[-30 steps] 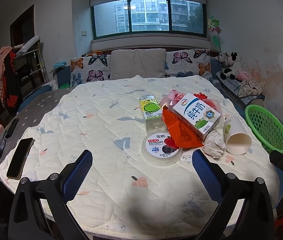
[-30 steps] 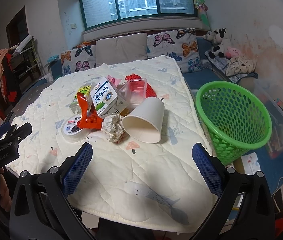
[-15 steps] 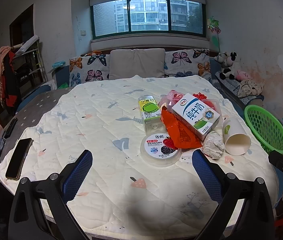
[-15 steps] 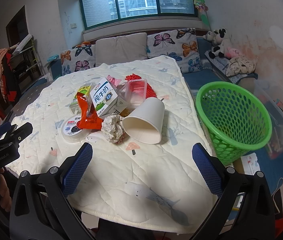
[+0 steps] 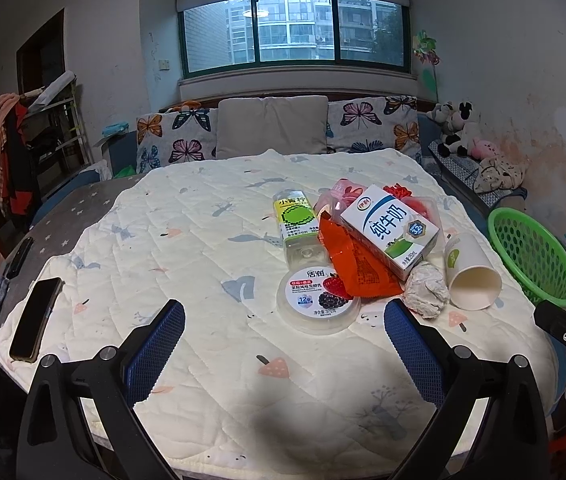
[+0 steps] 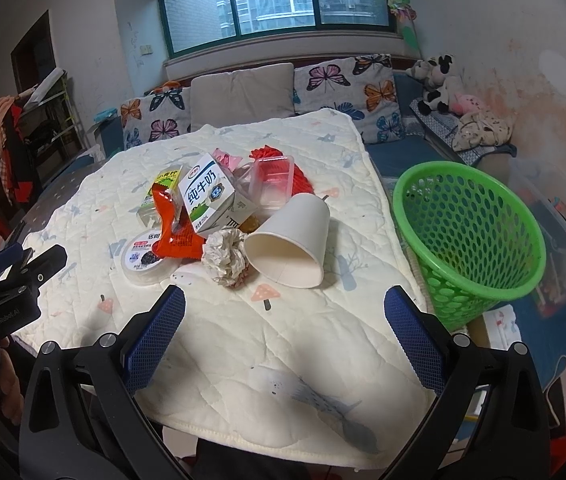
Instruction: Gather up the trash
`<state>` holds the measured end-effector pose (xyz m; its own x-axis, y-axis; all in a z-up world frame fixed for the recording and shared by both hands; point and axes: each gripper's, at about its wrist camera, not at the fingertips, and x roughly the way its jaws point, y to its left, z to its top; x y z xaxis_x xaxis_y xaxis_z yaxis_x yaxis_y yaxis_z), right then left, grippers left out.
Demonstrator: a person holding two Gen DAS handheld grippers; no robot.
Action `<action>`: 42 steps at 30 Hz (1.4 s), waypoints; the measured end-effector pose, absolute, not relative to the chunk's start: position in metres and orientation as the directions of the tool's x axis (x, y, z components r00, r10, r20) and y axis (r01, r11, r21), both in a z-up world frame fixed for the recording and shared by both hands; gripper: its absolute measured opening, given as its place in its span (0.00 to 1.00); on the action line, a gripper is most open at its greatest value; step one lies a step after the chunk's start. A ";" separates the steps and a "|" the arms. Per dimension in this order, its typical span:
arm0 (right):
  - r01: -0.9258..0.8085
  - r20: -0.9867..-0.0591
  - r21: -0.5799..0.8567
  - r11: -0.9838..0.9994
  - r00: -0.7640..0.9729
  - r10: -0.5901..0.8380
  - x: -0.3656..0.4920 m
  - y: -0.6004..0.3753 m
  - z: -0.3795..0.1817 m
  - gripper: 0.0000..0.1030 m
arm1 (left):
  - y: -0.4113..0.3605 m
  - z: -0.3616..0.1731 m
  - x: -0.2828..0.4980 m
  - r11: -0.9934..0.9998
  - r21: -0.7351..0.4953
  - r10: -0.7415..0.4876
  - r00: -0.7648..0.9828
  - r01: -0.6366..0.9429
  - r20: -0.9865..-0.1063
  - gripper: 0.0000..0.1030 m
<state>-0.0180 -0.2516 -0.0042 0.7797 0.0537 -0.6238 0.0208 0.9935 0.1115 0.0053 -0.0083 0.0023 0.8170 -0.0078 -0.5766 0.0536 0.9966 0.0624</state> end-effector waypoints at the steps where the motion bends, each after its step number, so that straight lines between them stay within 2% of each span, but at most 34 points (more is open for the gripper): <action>1: 0.021 -0.623 0.110 0.994 0.781 0.052 -0.018 -0.252 -0.004 0.96 | -0.009 0.002 0.006 0.997 0.063 -0.008 0.816 0.054 -0.577 0.94; 32: 0.023 -0.648 0.131 0.991 0.759 0.068 0.011 -0.263 -0.007 0.96 | -0.010 -0.001 0.033 0.997 0.054 -0.012 0.796 0.056 -0.605 0.94; 42: -0.009 -0.695 0.216 0.976 0.701 0.160 0.051 -0.278 -0.007 0.95 | -0.005 0.001 0.049 0.997 0.044 -0.018 0.785 0.057 -0.619 0.94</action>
